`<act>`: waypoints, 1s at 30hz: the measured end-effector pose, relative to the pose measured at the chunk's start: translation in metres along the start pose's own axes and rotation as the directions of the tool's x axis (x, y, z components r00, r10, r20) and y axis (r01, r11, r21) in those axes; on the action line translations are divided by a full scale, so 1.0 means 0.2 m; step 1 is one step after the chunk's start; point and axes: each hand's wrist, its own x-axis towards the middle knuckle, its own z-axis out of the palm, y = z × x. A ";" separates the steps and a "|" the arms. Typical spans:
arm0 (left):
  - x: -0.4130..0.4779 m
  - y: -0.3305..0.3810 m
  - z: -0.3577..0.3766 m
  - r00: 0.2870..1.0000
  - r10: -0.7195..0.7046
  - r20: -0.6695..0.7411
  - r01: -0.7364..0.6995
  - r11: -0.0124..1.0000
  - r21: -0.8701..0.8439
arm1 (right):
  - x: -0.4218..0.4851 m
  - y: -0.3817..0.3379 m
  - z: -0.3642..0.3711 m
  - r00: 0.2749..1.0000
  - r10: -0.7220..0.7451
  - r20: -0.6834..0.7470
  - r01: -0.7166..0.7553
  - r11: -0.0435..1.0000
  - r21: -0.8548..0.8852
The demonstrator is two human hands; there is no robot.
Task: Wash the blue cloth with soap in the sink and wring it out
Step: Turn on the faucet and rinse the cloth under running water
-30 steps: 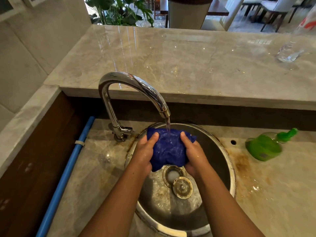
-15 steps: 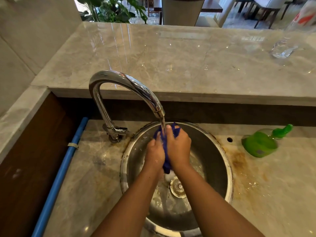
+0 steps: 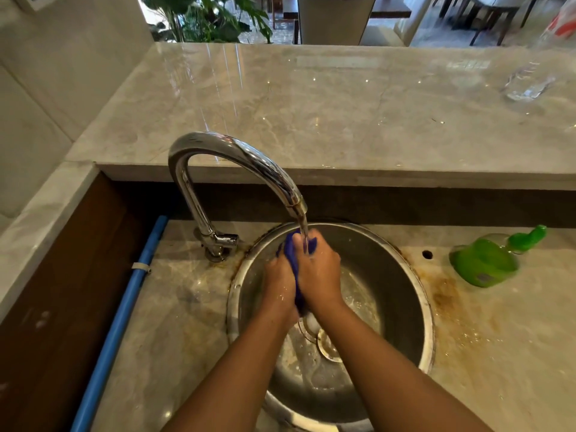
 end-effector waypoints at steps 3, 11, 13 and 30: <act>-0.04 -0.01 -0.01 0.996 0.062 0.065 -0.065 0.997 0.047 | 0.11 0.07 -0.02 0.985 0.161 -0.059 -0.154 0.983 0.102; 0.07 0.12 -0.03 0.991 0.117 -0.062 -0.109 0.986 0.125 | -0.10 -0.02 -0.02 1.000 0.000 0.030 -0.008 0.960 0.279; 0.04 0.10 -0.01 0.998 0.060 -0.018 -0.057 0.992 0.113 | -0.11 -0.04 0.03 0.997 -0.071 0.001 0.071 0.996 0.057; 0.01 0.09 0.05 0.998 0.051 -0.024 -0.045 0.982 0.182 | -0.15 -0.02 -0.01 0.992 -0.128 0.004 0.128 0.991 0.041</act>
